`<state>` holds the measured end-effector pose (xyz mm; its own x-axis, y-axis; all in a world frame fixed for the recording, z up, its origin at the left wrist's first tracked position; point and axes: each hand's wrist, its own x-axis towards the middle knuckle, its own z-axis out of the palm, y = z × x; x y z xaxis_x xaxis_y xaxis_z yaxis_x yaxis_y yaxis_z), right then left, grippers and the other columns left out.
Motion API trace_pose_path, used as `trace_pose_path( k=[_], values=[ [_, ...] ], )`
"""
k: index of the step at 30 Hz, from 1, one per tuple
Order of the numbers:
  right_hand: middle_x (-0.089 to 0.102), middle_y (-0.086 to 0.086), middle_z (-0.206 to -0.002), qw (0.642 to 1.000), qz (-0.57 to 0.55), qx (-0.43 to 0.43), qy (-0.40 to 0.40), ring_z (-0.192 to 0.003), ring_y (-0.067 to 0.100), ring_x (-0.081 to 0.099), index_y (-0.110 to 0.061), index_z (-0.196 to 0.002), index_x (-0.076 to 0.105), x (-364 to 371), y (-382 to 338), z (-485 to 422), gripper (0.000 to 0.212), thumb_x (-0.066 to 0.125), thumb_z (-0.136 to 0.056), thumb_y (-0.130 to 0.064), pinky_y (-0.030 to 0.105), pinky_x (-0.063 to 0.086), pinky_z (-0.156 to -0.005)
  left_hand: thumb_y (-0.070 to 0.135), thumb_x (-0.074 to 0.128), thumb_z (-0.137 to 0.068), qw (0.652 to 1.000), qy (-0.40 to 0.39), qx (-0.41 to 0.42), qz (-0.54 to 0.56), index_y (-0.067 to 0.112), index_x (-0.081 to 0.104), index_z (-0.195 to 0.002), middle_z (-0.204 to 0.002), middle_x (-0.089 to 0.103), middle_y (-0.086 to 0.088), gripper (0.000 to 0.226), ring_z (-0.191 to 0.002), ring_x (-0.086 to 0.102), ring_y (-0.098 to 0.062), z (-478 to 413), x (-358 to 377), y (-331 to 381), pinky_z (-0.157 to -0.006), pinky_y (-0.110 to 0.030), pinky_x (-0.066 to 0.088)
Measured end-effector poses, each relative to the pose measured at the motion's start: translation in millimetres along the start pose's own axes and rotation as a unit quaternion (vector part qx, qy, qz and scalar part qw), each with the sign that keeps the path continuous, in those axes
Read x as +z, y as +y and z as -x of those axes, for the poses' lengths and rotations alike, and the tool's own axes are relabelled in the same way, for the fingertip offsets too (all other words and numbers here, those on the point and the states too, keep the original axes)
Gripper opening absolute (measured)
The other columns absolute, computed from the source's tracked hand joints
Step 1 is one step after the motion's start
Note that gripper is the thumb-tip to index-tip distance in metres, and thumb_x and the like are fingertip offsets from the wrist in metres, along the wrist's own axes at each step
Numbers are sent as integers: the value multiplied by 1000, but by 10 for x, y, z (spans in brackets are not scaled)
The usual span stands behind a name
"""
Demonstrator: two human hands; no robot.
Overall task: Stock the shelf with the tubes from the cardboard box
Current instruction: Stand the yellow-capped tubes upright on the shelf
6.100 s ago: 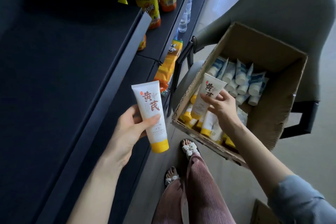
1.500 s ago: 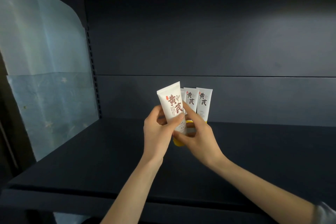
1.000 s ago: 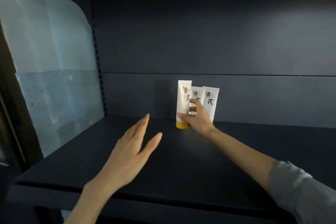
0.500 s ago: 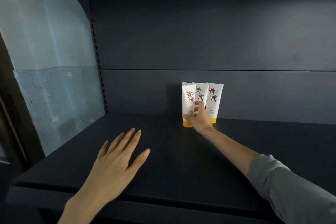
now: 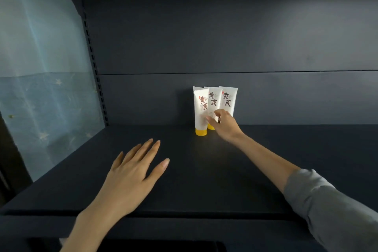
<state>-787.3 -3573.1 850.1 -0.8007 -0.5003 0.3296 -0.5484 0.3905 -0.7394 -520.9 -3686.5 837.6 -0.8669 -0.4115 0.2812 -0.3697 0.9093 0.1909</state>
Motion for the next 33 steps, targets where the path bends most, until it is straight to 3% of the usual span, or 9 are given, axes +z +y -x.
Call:
trace_pose_path(
  k=[3,7,10,20,28,33],
  values=[
    [46,5,-140,989,142,-33,-26,-118,25,50,-17,-138,39,-250,18,239,54,40,-96,-51,40,46,-86,73,-7,-72,999,-18,6,-27,39,-1,-149,-158,-5,18,85,-146,-3,-6,-79,2,26,-119,-36,0],
    [24,0,-156,952,302,-41,-16,-144,22,22,-22,-149,24,-595,86,666,72,27,-91,-66,50,21,-113,73,-9,-71,998,-25,24,-51,36,1,-150,-159,-2,15,88,-146,-1,-9,-186,5,64,-119,-40,2],
    [15,-2,-159,933,359,-10,5,-147,18,11,-23,-150,18,-843,159,1040,81,19,-86,-72,50,9,-117,74,-9,-71,998,-21,41,-52,35,4,-151,-159,1,14,89,-146,2,-10,-220,9,111,-119,-41,4],
    [6,-6,-160,901,417,89,81,-147,15,2,-26,-152,8,-1556,487,2256,94,5,-75,-79,49,1,-117,72,-9,-68,994,-12,97,-42,35,7,-151,-159,5,14,92,-146,4,-11,-34,20,653,-118,-40,5],
    [6,-8,-160,886,429,129,121,-147,15,1,-28,-152,6,-2173,819,3172,91,7,-76,-79,49,2,-117,74,-2,-74,991,12,130,-30,34,13,-151,-159,11,12,88,-145,9,-12,402,144,1462,-118,-43,8],
    [8,-7,-160,885,415,173,120,-147,16,3,-29,-152,6,-2500,1123,3845,93,8,-75,-80,50,2,-118,73,2,-77,984,34,169,-48,25,28,-149,-156,27,3,91,-143,24,-21,793,308,2019,-114,-52,17]
  ],
)
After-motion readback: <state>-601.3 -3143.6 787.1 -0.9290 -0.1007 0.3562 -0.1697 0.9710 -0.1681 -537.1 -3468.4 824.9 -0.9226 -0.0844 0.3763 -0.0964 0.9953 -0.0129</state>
